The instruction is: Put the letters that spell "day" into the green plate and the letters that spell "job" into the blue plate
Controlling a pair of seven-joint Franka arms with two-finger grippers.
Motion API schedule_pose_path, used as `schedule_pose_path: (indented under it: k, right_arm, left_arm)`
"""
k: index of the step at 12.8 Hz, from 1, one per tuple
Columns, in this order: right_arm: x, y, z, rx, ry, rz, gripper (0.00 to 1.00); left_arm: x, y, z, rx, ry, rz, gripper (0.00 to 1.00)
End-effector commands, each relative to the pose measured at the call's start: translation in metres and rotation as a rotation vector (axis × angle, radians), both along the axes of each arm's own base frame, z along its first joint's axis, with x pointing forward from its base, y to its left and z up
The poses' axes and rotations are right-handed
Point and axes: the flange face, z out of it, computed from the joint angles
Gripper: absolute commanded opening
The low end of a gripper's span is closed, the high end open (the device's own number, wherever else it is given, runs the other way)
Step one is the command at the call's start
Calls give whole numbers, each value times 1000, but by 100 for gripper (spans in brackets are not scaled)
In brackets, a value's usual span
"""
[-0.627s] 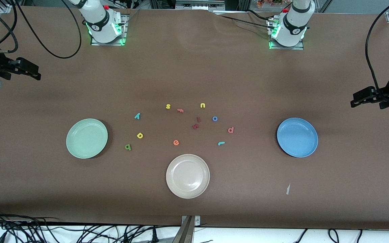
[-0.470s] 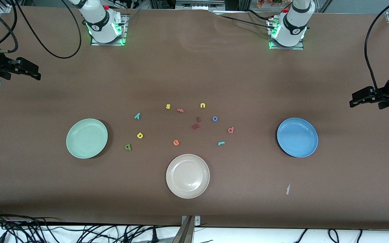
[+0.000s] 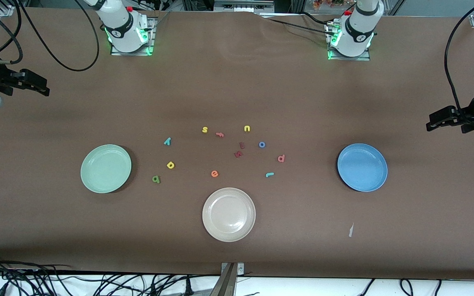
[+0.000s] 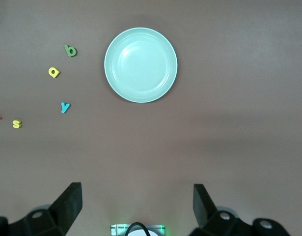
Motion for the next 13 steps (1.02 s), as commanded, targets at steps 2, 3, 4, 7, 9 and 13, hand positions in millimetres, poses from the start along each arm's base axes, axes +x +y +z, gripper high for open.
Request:
schedule_pose_path:
  k: [2,3,4,7,9,13]
  right_arm:
    - [-7,1,10,-20,4,11,100]
    - [-7,-1,11,-19,6,14,100]
    - [-9,-1,10,-19,23,15,100]
    - [-10,0,9,-19,26,15,100]
    - [-9,0,10,-19,22,15,100]
    - [-8,0,9,-19,20,15,100]
  left_arm:
    - [-3,7,1,-21,5,-8,100]
    - [-2,8,1,-22,5,-7,100]
    - [-2,5,0,-22,6,-10,100]
    - [0,9,-2,-23,8,-5,100]
    - [0,11,-5,-21,12,0,100]
    - [1,14,-2,-21,6,3,100]
